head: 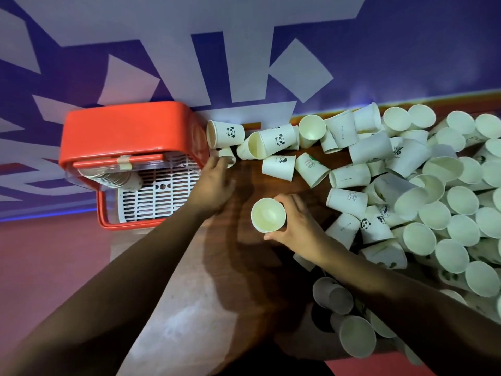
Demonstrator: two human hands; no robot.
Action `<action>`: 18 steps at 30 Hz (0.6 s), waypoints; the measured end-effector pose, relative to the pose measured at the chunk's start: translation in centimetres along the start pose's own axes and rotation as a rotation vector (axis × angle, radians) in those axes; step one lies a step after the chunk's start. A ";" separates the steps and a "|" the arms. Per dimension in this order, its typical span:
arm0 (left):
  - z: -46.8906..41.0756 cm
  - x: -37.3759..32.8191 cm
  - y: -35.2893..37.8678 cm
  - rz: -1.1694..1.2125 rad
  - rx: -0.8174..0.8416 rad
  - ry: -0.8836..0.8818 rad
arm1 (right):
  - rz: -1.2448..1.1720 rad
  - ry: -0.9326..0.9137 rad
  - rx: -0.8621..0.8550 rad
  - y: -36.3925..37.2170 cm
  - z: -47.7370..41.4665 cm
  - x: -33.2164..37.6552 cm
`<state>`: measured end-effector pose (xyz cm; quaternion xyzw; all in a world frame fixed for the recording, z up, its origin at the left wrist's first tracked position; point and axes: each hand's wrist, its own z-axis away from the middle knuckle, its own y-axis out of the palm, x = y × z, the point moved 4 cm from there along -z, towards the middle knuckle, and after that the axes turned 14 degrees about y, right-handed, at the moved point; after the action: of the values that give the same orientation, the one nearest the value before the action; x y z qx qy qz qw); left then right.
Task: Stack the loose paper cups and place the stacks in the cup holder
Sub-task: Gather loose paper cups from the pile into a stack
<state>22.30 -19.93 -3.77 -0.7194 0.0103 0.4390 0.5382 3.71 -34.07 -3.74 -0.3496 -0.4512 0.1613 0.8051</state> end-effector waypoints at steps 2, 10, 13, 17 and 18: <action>-1.8 -0.2 -0.4 -0.091 -0.029 0.013 | 0.012 0.010 0.075 -0.2 -0.2 -0.4; -8.9 -0.4 -1.7 -0.727 0.167 0.048 | -0.226 0.357 -0.081 -5.0 -5.2 -3.2; -9.4 -0.2 -1.1 -0.904 0.327 -0.018 | -0.152 0.371 -0.120 -5.2 -7.7 -3.7; -8.8 -1.1 -0.5 -0.979 0.328 -0.008 | -0.045 0.454 -0.154 -4.8 -9.8 -3.5; -8.6 -1.4 -0.5 -0.953 0.311 -0.005 | -0.055 0.469 -0.148 -4.4 -10.3 -3.5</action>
<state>27.06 -27.09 -2.15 -0.5544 -0.2554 0.1397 0.7797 10.21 -43.46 -6.30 -0.4228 -0.2719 0.0202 0.8642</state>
